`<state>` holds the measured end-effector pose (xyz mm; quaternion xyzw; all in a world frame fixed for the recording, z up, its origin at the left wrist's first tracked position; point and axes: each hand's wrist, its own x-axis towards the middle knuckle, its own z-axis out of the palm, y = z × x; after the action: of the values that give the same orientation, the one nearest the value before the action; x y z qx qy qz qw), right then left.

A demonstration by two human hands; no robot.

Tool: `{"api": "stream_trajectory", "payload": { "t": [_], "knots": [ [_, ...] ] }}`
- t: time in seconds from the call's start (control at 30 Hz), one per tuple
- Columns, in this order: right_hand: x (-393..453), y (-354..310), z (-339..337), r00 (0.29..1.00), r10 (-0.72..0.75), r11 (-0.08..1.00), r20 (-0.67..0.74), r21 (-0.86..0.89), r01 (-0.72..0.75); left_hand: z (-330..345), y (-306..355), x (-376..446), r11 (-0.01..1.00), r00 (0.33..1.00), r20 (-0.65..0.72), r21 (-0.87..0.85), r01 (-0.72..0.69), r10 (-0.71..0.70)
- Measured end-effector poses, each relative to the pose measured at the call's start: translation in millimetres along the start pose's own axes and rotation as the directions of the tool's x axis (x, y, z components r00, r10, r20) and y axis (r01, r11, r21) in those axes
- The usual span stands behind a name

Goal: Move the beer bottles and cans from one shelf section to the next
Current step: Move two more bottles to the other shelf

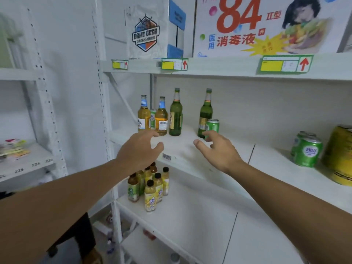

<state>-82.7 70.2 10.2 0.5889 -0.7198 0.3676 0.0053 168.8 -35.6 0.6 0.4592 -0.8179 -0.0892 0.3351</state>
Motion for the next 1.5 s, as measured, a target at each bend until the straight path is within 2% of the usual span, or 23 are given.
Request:
{"api": "stream_trajectory", "payload": {
  "t": [0.43,0.7,0.83,1.03,1.17,1.27,1.4,1.5],
  "knots": [
    [104.7,19.4,37.2,0.991,0.009,0.972,0.135,0.23,-0.04,13.9,-23.3,77.5,0.993,0.996,0.007,0.065,0.093,-0.094],
    [163.0,45.8,79.0,0.971,-0.008,0.936,0.238,0.342,-0.077,58.9,-35.1,115.5,0.974,0.98,0.051,0.137,0.183,-0.191],
    [189.1,55.0,99.5,0.971,0.001,0.91,0.239,0.403,-0.101,72.5,-51.3,134.5,0.963,0.965,0.006,0.066,0.26,-0.261],
    [238.9,54.9,126.6,0.979,0.059,0.861,0.195,0.486,-0.149,80.0,-89.9,183.4,0.939,0.941,-0.081,-0.137,0.315,-0.328],
    [270.0,47.9,142.8,0.974,0.117,0.83,0.194,0.52,-0.203,86.4,-123.5,220.8,0.868,0.876,-0.154,-0.295,0.4,-0.456],
    [294.5,44.6,155.3,0.975,0.126,0.803,0.183,0.558,-0.209,89.9,-151.3,250.9,0.818,0.857,-0.112,-0.383,0.429,-0.502],
    [318.3,42.3,171.6,0.976,0.122,0.783,0.178,0.587,-0.205,97.5,-176.4,284.6,0.816,0.906,-0.035,-0.451,0.362,-0.421],
    [328.5,39.1,183.0,0.988,0.127,0.8,0.091,0.579,-0.156,108.4,-182.4,297.7,0.804,0.933,-0.024,-0.515,0.296,-0.359]
  ]
}}
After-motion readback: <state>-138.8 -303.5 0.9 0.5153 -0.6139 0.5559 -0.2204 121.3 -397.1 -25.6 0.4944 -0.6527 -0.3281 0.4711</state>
